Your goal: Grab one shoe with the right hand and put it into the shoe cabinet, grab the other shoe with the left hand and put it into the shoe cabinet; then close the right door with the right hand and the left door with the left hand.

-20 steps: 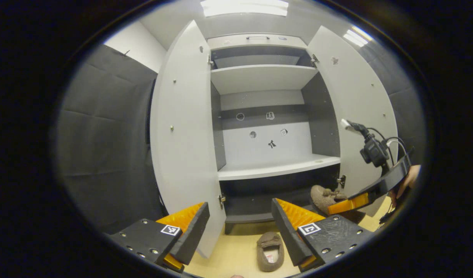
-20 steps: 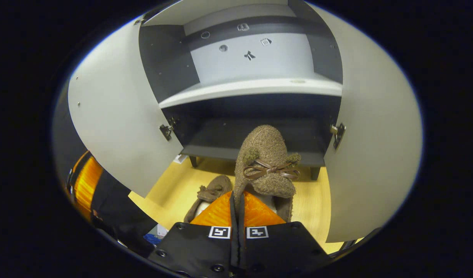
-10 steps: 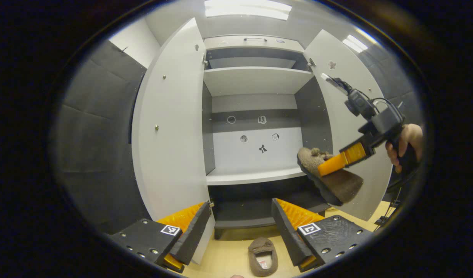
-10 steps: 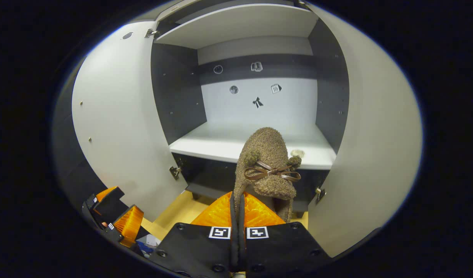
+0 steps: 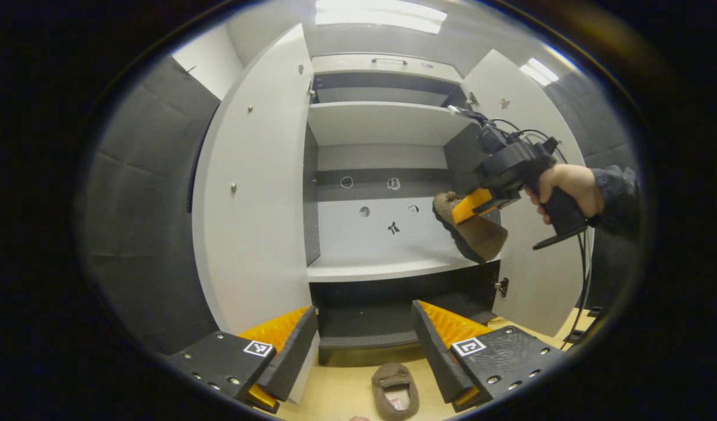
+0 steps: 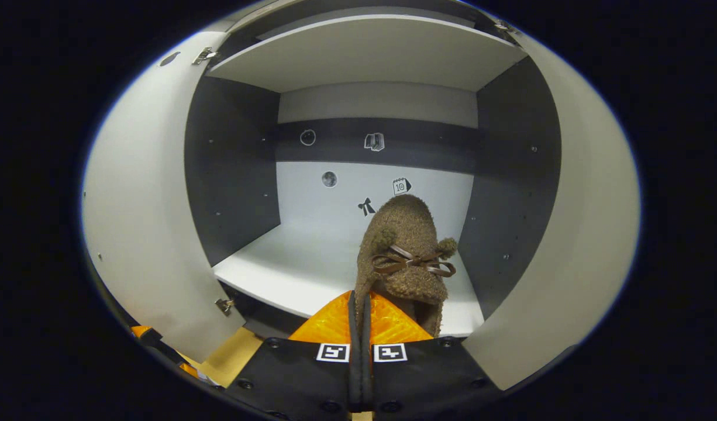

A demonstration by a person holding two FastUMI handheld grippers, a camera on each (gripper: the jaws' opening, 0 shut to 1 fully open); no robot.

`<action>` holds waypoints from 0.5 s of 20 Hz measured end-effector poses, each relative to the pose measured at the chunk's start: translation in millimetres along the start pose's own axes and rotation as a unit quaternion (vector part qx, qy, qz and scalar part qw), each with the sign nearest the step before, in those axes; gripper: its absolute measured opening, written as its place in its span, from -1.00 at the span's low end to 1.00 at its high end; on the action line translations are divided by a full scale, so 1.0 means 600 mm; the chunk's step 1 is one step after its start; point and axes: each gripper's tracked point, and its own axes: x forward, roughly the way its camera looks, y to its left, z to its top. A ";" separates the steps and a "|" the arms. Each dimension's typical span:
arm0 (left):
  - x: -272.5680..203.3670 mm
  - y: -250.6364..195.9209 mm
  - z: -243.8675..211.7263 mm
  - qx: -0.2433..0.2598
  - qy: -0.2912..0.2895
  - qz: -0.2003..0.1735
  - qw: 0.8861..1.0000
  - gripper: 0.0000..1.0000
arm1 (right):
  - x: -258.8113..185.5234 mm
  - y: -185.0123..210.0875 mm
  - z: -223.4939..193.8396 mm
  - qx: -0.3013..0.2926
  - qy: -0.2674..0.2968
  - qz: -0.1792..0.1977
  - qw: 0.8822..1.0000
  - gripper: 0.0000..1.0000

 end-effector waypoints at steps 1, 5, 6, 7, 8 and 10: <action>0.001 0.002 -0.002 -0.002 0.001 0.000 1.000 0.88 | 0.017 -0.003 0.003 -0.003 0.004 -0.006 1.000 -1.00; 0.000 0.014 -0.009 -0.003 0.006 0.004 1.000 0.89 | 0.087 -0.012 0.013 -0.019 0.022 -0.028 0.999 -1.00; -0.001 0.017 -0.009 -0.002 0.006 0.006 1.000 0.89 | 0.102 -0.015 0.016 -0.018 0.026 -0.032 0.999 -0.97; -0.001 0.021 -0.010 0.001 0.007 0.007 1.000 0.89 | 0.115 -0.016 0.017 -0.015 0.033 -0.033 0.999 -0.98; -0.005 0.024 -0.013 0.002 0.009 0.009 1.000 0.89 | 0.129 -0.017 0.017 -0.014 0.038 -0.034 0.999 -0.97; -0.005 0.029 -0.015 0.003 0.012 0.011 1.000 0.89 | 0.145 -0.014 0.012 -0.018 0.050 -0.034 0.998 -0.97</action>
